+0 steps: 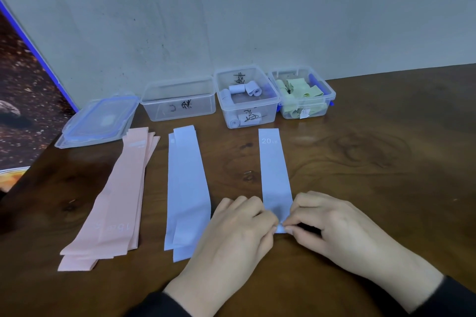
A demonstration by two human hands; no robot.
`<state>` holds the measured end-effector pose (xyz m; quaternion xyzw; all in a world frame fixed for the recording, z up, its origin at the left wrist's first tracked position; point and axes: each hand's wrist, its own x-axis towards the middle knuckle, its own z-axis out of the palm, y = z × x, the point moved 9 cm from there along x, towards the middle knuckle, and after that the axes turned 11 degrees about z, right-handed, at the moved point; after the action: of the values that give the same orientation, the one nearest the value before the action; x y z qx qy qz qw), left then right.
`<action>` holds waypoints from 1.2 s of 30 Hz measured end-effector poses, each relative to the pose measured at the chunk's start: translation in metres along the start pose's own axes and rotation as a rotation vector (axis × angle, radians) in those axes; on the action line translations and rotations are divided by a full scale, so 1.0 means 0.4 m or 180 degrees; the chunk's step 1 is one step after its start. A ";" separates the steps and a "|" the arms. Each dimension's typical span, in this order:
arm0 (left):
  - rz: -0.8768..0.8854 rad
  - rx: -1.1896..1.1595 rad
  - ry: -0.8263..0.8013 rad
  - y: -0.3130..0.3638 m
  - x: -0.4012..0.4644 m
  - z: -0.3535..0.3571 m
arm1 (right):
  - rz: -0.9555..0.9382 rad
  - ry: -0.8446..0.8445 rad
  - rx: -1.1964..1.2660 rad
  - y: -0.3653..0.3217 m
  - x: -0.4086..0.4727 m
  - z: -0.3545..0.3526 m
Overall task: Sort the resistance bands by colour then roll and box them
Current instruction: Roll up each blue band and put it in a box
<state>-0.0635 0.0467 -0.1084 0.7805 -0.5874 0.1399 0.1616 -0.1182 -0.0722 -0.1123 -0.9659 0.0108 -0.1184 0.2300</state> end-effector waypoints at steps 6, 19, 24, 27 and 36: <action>-0.0022 -0.0086 0.0037 -0.020 0.009 0.003 | 0.0022 0.0105 -0.0055 0.000 0.013 -0.002; -0.0093 -0.0118 -0.0126 -0.026 -0.002 0.020 | -0.0034 0.0034 -0.0010 0.014 0.014 0.017; -0.0082 -0.0106 -0.0083 -0.028 -0.003 0.019 | -0.0038 0.0102 0.0017 0.010 0.010 0.013; -0.0105 -0.0117 -0.0062 -0.030 -0.005 0.020 | 0.0023 0.0018 0.0064 0.012 0.011 0.012; -0.0149 -0.0145 -0.0063 -0.032 -0.006 0.020 | 0.0048 0.0071 0.0109 0.018 0.010 0.011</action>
<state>-0.0515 0.0490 -0.1177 0.7916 -0.5736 0.1149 0.1767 -0.1130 -0.0769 -0.1184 -0.9603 0.0186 -0.1276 0.2473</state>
